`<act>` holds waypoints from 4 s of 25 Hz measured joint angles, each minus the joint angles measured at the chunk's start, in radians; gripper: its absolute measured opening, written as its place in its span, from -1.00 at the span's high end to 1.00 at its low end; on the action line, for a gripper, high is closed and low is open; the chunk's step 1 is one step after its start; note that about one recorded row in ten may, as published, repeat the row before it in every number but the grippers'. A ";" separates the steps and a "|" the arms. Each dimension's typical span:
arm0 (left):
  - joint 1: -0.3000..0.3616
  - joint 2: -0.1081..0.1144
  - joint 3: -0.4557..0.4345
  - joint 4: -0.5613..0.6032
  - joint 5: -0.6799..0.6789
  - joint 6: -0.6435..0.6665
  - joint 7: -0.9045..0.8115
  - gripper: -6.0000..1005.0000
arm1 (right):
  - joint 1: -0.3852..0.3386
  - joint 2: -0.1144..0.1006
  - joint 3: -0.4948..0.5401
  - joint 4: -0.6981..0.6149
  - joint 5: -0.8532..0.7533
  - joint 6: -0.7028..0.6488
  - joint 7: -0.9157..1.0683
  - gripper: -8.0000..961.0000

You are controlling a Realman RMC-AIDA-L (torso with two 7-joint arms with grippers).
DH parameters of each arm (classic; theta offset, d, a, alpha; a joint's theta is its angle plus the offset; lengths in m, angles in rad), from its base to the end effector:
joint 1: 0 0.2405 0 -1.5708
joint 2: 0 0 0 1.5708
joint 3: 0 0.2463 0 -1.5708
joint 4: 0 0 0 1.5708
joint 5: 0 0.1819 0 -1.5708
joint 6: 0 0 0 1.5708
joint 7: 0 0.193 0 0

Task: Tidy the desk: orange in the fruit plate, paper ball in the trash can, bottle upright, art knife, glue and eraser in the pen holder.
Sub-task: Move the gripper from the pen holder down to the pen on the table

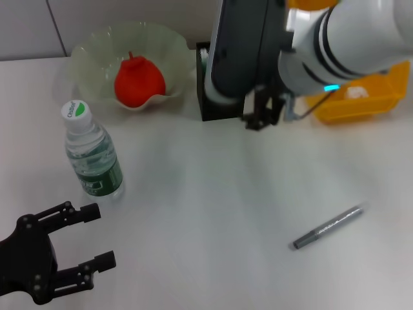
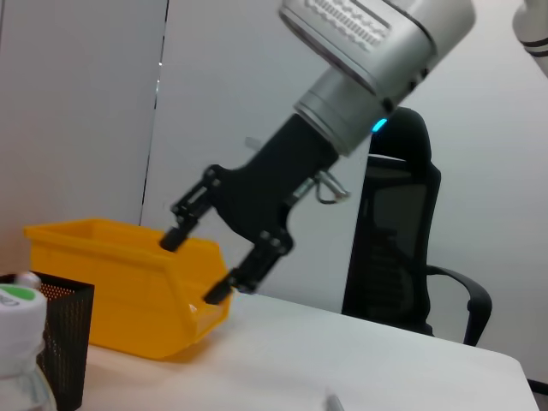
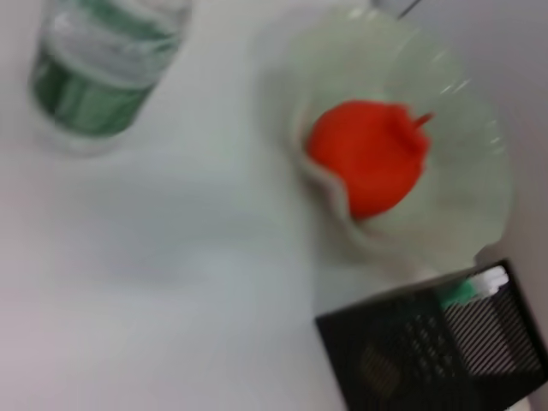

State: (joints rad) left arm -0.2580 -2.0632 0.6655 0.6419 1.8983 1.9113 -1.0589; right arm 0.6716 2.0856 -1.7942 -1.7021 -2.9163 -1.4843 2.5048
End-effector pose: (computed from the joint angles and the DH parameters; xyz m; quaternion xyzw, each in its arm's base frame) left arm -0.2414 0.2188 -0.0144 -0.9261 -0.1356 -0.3360 0.1056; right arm 0.1132 0.3536 -0.0386 -0.9212 -0.0247 -0.2511 0.2962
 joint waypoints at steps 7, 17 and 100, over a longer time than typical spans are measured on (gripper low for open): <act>0.003 0.001 -0.010 0.002 -0.006 0.011 0.010 -0.56 | -0.001 0.001 0.028 -0.078 -0.001 -0.104 0.107 -0.53; 0.004 0.017 -0.011 0.017 -0.006 0.022 0.039 -0.56 | 0.007 0.002 0.240 0.015 0.162 -0.286 0.413 -0.52; -0.011 0.018 -0.014 0.034 0.001 0.056 0.150 -0.56 | 0.165 -0.052 0.846 0.841 0.006 -0.265 0.445 -0.52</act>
State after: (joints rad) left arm -0.2694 -2.0448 0.6519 0.6764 1.8990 1.9670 -0.9087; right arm 0.8361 2.0333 -0.9481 -0.8609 -2.9100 -1.7493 2.9498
